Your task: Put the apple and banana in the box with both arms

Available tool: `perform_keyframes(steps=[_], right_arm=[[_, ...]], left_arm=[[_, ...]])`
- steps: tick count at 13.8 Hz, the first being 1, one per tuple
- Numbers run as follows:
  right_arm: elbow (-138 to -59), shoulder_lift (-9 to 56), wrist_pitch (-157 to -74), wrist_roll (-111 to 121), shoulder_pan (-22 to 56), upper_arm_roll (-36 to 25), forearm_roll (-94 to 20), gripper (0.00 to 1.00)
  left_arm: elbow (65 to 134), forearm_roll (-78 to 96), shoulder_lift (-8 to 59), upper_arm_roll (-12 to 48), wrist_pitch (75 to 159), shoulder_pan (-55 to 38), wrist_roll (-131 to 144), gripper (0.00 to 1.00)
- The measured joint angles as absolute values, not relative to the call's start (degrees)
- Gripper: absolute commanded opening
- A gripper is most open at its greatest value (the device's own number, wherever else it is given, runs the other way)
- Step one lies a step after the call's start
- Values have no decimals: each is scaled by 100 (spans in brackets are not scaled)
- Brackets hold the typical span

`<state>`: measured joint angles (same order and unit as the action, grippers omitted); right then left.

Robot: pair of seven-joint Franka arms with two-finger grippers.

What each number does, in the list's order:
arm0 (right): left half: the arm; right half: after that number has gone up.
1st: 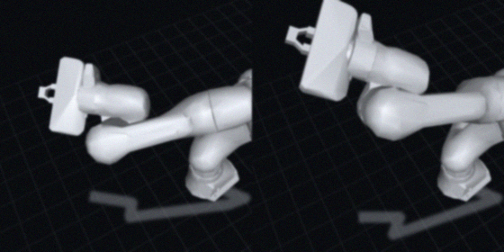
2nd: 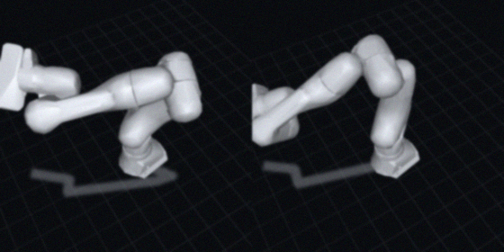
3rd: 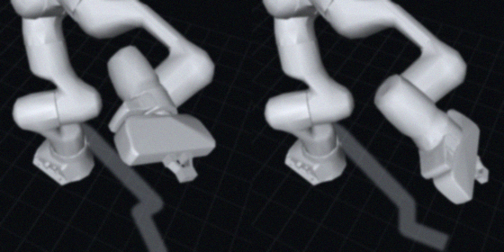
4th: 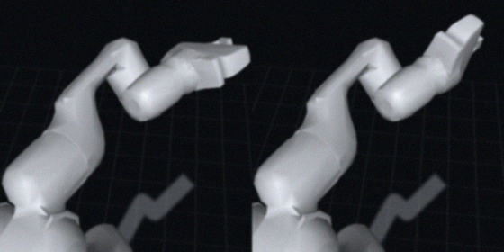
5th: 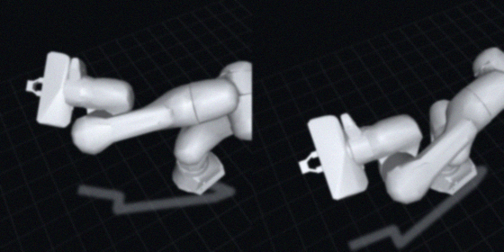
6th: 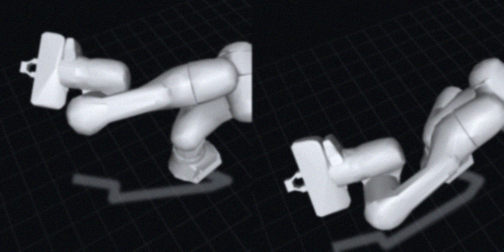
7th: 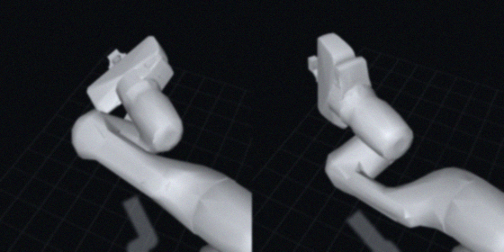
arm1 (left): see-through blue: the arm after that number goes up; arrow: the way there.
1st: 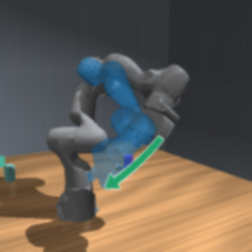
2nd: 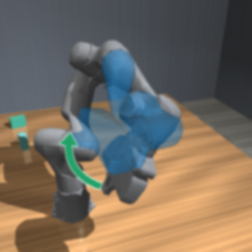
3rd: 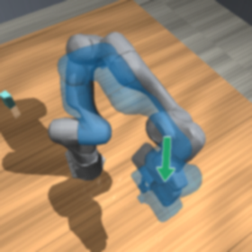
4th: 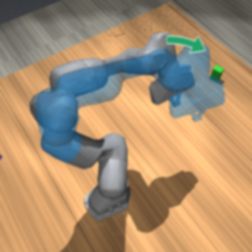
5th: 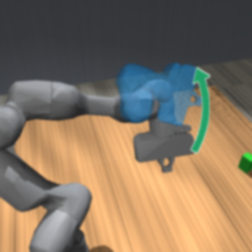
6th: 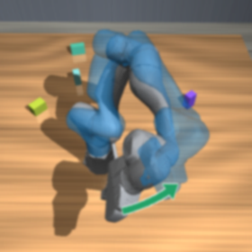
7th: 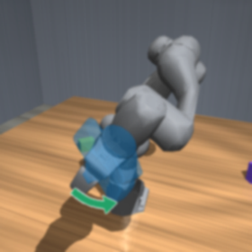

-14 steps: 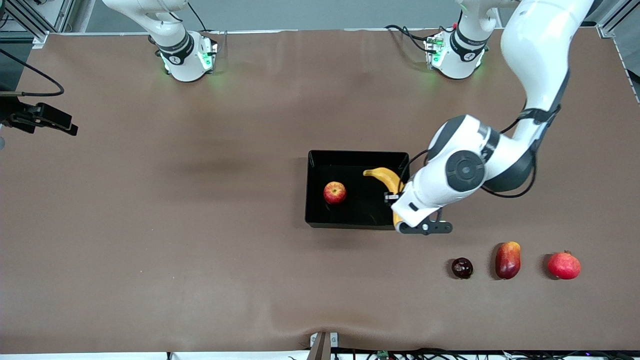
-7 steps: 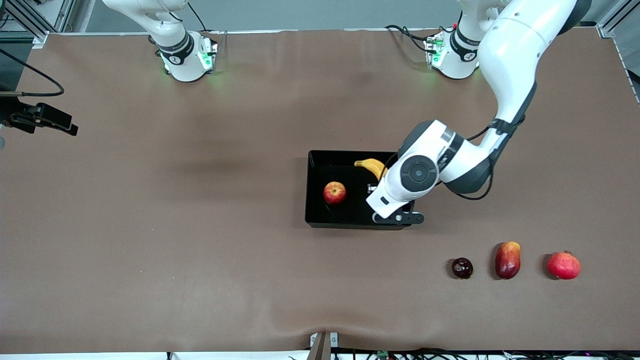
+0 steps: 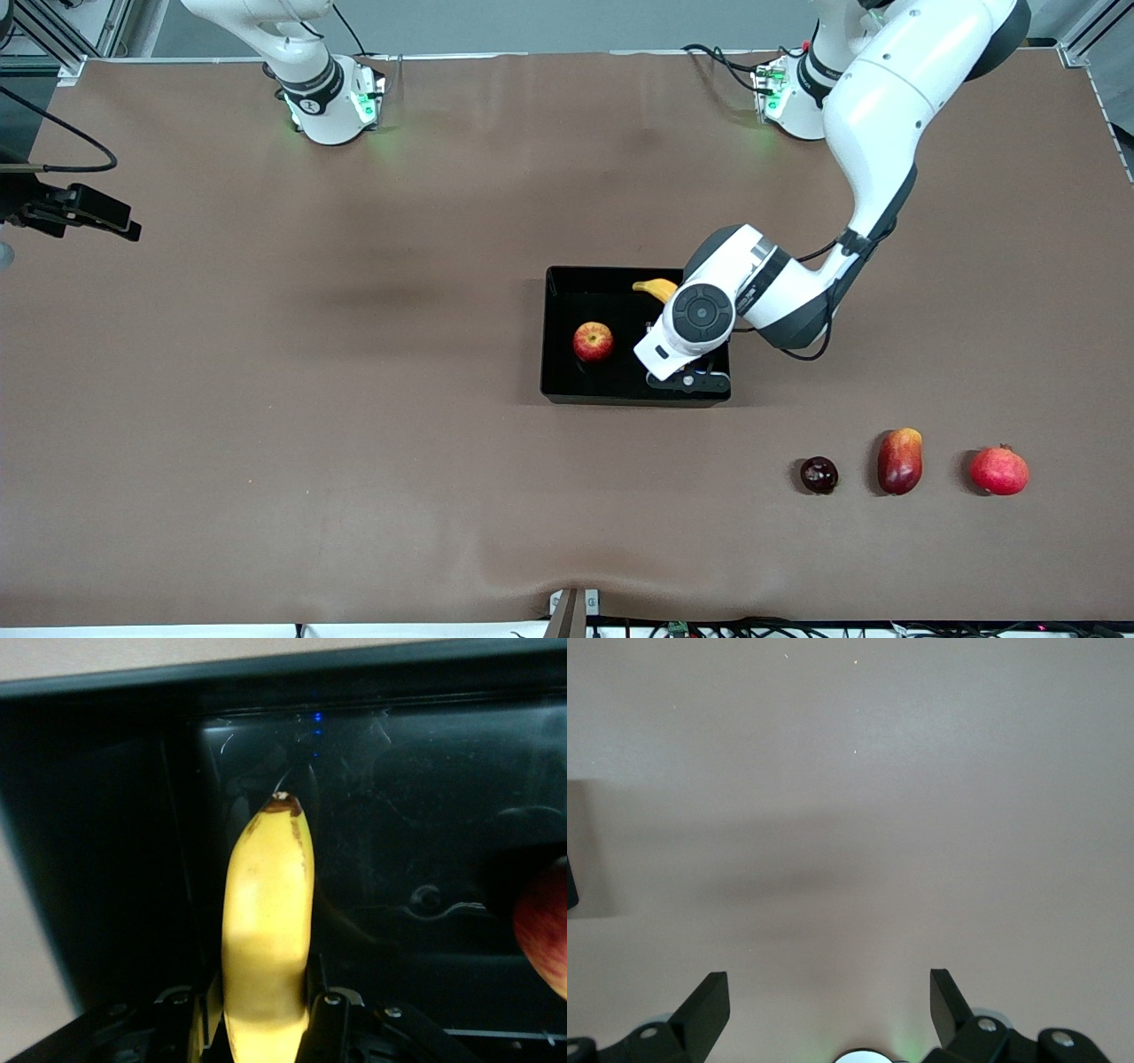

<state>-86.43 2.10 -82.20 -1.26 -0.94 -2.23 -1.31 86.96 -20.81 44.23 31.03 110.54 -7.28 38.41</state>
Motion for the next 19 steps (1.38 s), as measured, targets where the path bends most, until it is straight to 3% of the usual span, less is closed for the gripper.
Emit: perform_keyframes(steps=[3,5,6,7,12,14,19], right_arm=[[-8642,210,-8222,-126,-94,-223,-131,100],[-8635,210,-8227,-126,-92,-223,-131,100],[-8633,210,-8227,-126,-90,-223,-131,100],[-8634,211,-8223,-126,-87,-223,-131,100],[-8640,367,-8243,-126,-52,-221,-131,100],[-8623,402,-8260,-131,-5,-220,-129,100],[-8272,394,-8240,-136,-17,-273,-121,100]], left_arm=[[8694,-2109,4626,3079,11581,-748,3970,0],[8693,-2113,4717,2990,11737,-797,4005,15],[8692,-2113,4744,2929,11755,-856,4009,52],[8687,-2114,4762,2866,11767,-916,4014,100],[8416,-2118,4753,2811,11740,-967,4021,100],[8132,-2118,4536,2827,11346,-961,4021,100],[7808,-2119,3060,2814,10149,-712,4026,100]])
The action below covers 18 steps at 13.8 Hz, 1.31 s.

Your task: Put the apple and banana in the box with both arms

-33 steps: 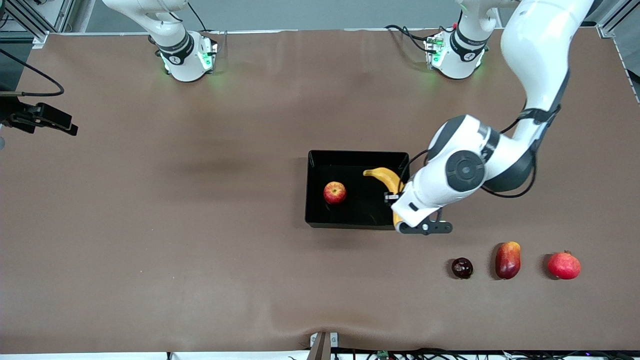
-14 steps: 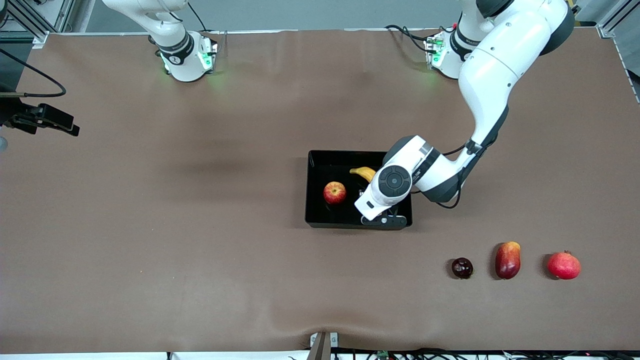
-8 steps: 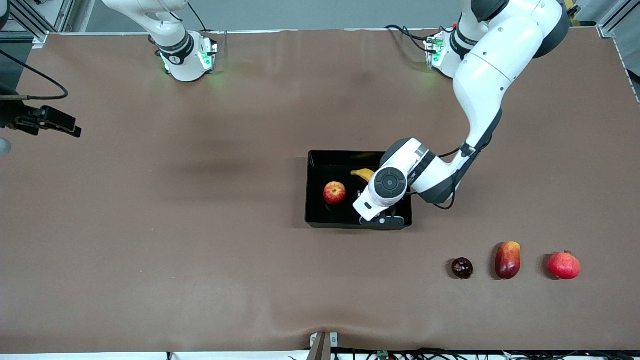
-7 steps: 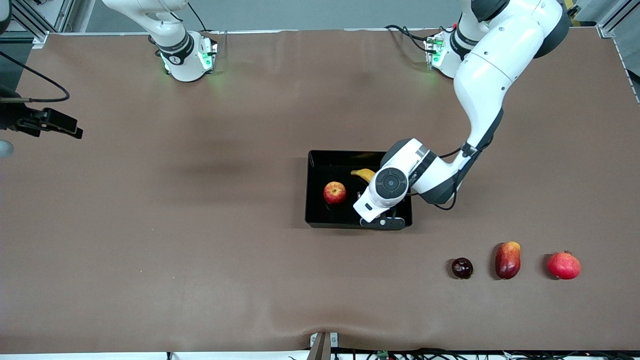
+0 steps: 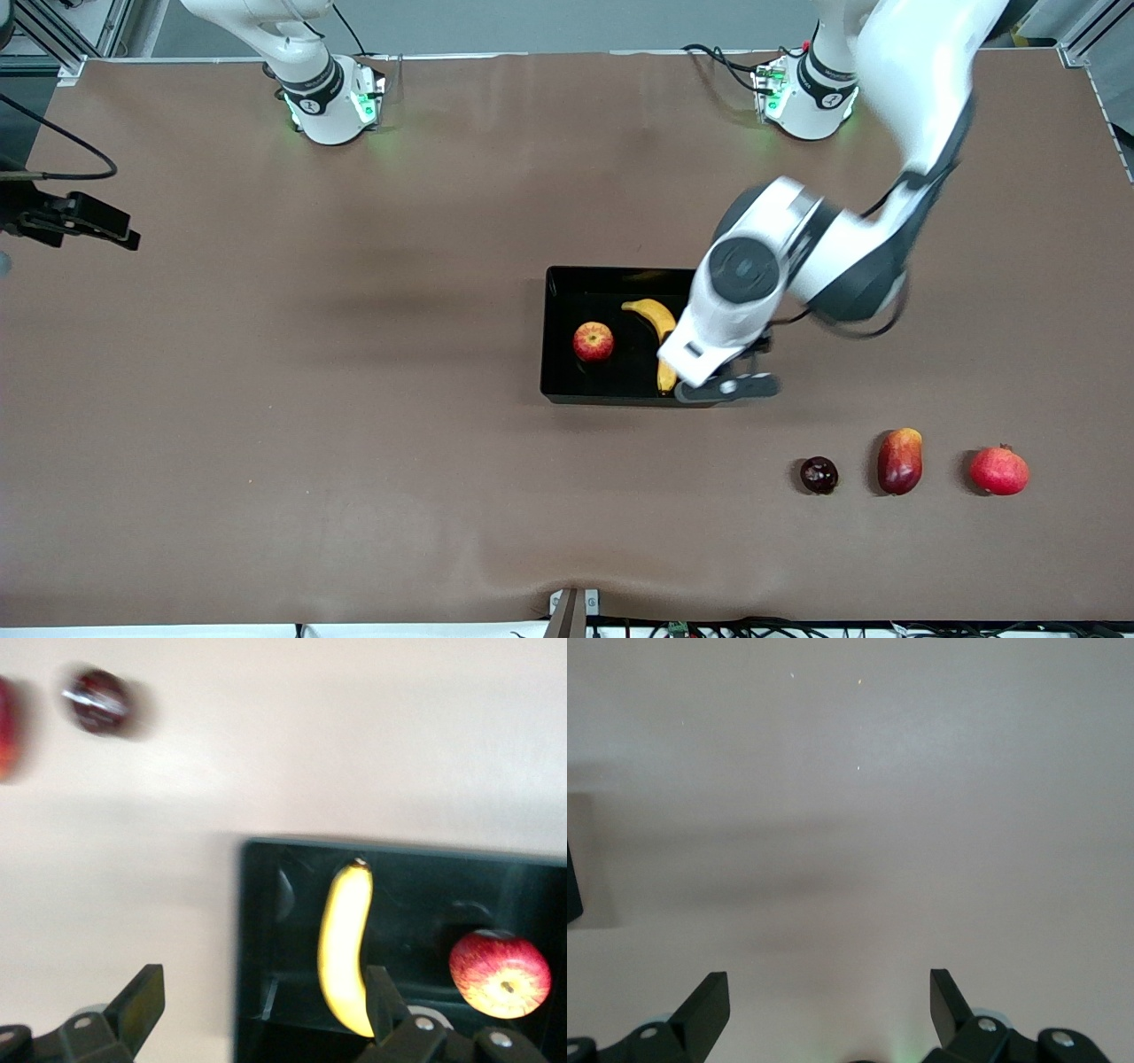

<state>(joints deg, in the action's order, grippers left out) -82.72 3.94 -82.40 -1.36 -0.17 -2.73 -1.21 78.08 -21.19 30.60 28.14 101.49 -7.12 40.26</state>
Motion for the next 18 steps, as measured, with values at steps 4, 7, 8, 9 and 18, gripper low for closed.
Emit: perform_keyframes(steps=[4,7,8,9,18], right_arm=[[-8084,392,-8225,-135,-166,-320,-120,100],[-8078,393,-8222,-135,-191,-316,-120,100],[-8077,394,-8220,-135,-189,-309,-120,100],[-8078,395,-8219,-135,-187,-301,-120,100],[-8078,399,-8214,-135,-179,-276,-122,100]], left_arm=[[7824,-2044,2081,2810,9621,299,3387,100],[7827,-1398,1640,2807,9285,1230,2364,100],[7828,-1123,1496,2804,9116,1578,2041,100],[7831,-889,1361,2802,8939,1882,1800,100],[8240,-279,454,1892,8324,1895,587,100]])
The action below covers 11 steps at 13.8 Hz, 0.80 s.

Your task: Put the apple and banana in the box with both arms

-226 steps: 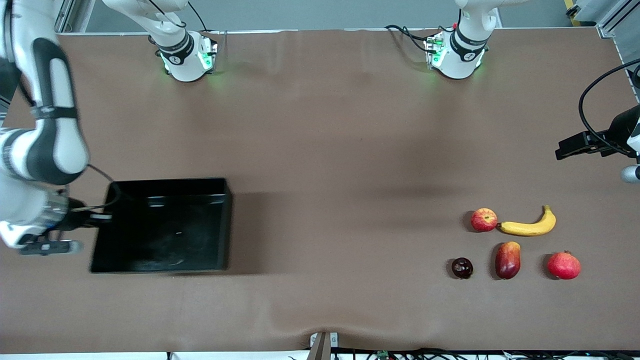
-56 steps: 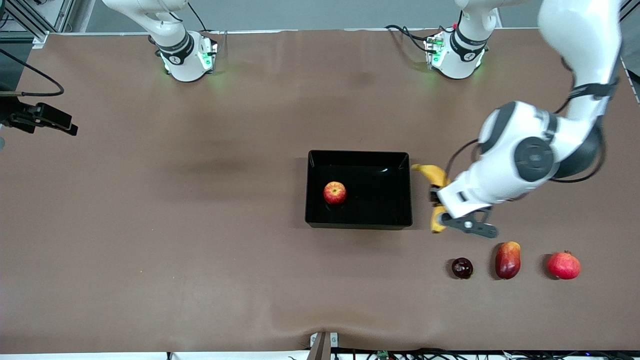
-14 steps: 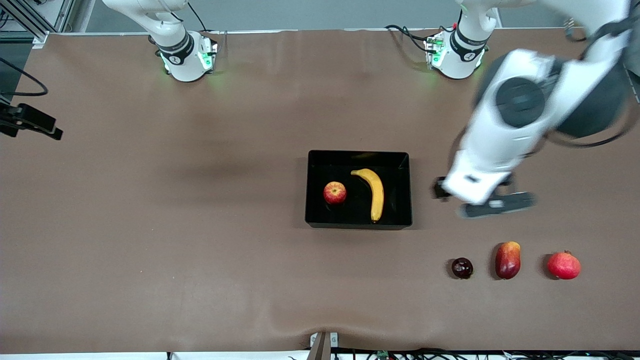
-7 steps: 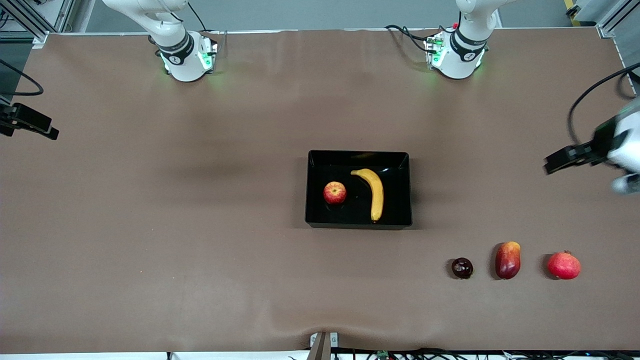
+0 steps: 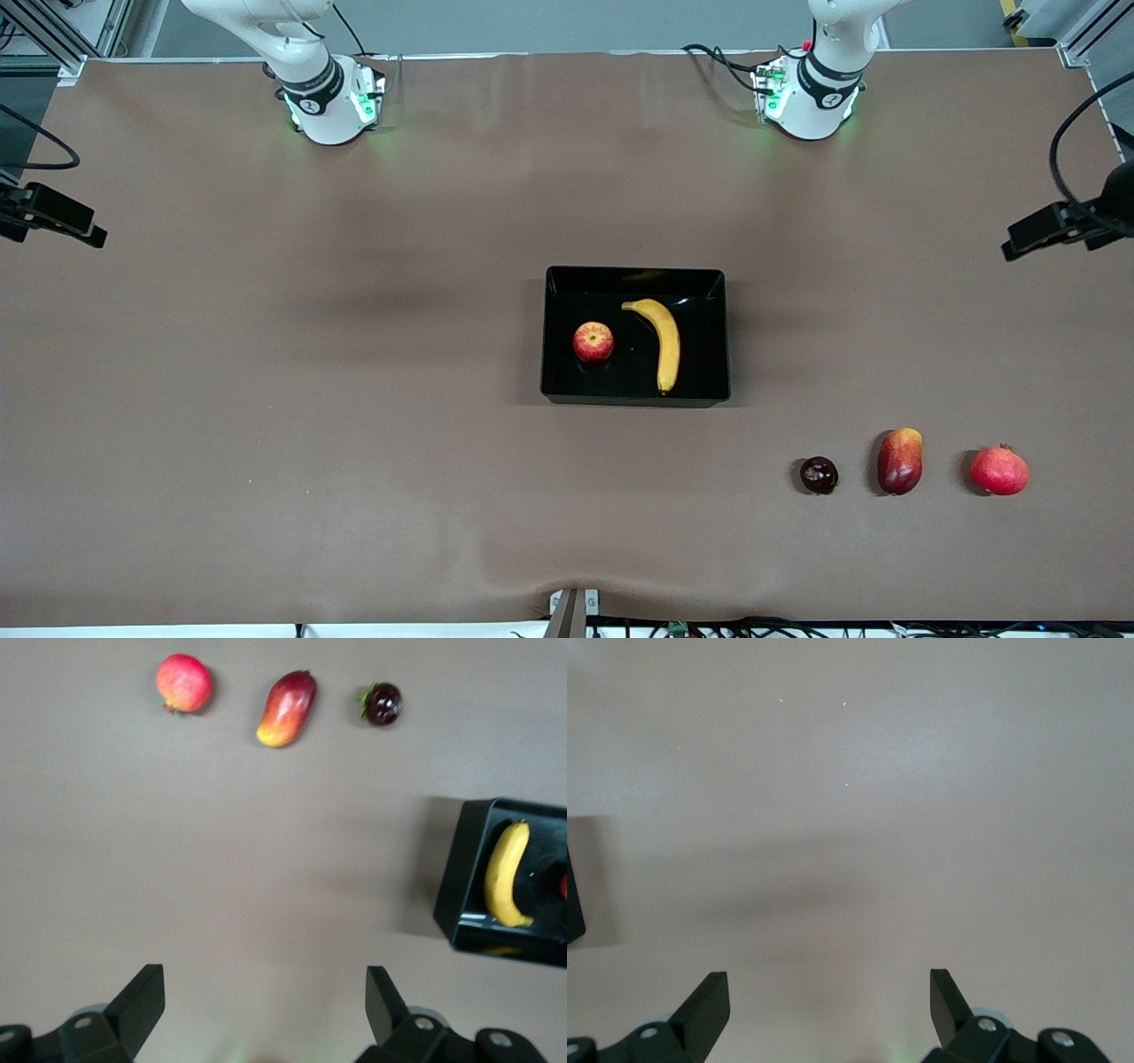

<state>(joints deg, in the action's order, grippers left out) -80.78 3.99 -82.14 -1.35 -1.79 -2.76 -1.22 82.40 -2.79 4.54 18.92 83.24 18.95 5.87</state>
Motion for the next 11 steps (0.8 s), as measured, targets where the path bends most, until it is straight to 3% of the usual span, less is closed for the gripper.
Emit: perform_keyframes(steps=[2,4,11], right_arm=[[-8078,400,-8214,-135,-179,-275,-122,100],[-8078,400,-8214,-135,-178,-274,-122,100],[-8078,400,-8212,-135,-174,-263,-122,100]], left_arm=[[8567,-243,123,987,8312,1157,465,100],[8825,-238,-155,568,8310,710,458,100],[9104,97,-474,559,8311,484,460,100]])
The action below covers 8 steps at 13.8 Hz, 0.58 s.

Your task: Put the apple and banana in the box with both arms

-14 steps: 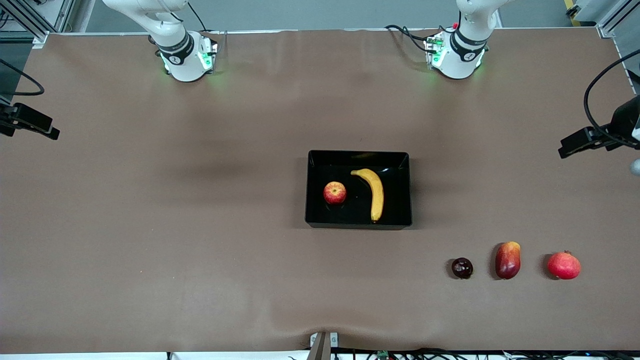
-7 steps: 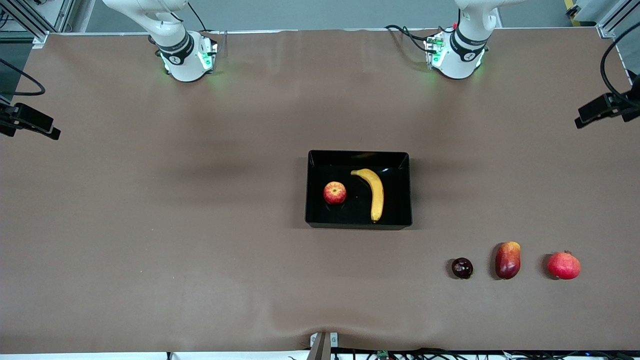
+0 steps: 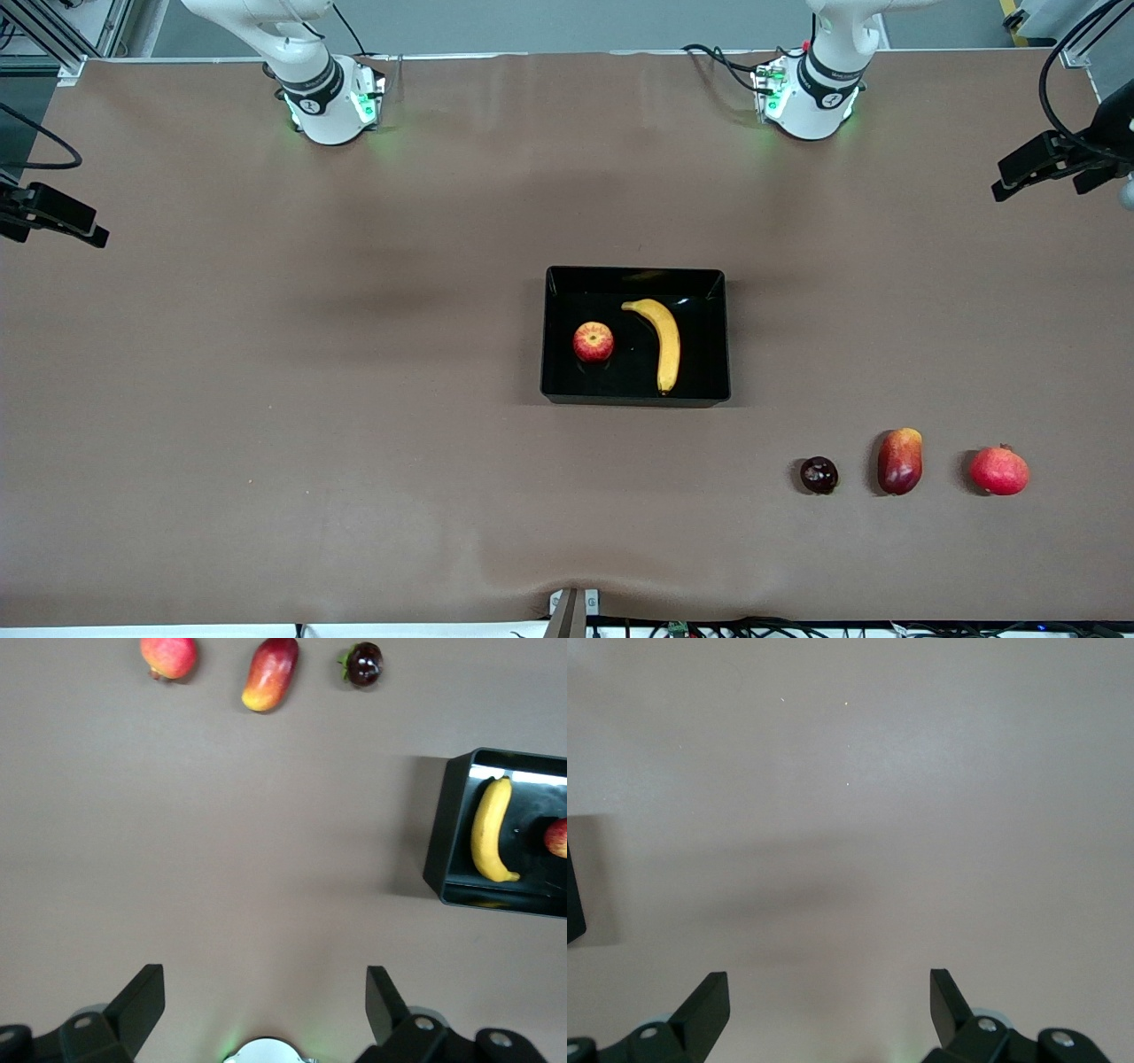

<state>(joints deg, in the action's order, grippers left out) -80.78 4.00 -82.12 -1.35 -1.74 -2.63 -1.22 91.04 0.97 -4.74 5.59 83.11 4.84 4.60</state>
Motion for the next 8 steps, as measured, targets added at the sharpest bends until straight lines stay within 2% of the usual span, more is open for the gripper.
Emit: perform_keyframes(steps=[8], right_arm=[[-8078,401,-8173,-135,-175,-263,-122,100]], left_arm=[[9173,-25,-400,928,8321,443,491,100]])
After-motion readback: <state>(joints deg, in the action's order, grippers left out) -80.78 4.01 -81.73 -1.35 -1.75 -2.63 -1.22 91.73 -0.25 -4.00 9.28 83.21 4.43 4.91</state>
